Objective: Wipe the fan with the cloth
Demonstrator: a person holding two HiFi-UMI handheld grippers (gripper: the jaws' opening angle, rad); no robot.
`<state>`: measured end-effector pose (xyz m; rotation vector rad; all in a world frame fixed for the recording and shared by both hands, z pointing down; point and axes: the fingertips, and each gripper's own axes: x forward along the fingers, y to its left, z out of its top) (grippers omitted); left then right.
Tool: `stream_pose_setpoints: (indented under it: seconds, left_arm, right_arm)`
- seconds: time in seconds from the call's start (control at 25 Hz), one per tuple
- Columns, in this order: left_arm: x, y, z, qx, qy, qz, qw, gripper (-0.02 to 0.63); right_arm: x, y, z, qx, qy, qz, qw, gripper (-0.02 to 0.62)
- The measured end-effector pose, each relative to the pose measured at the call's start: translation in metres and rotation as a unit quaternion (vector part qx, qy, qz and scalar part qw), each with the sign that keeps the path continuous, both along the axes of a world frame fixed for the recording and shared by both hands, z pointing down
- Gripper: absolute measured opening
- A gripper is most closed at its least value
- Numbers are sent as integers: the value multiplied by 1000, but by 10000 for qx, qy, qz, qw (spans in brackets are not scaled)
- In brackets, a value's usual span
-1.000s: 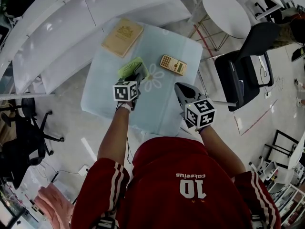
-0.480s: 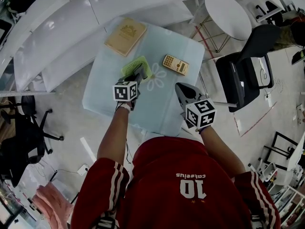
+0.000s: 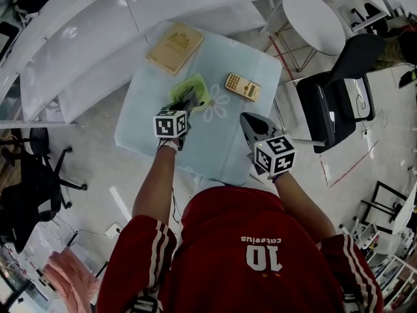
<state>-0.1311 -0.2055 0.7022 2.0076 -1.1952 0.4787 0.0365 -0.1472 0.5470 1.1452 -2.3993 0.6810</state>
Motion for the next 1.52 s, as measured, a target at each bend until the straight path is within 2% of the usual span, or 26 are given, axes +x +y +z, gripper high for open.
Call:
stream_pose_setpoints:
  seconds: [1.52]
  left_arm:
    - [-31,24,-3,2,-53,-259,9997,28]
  right_arm:
    - [-18,16,-2,36,1,-196,9998,3]
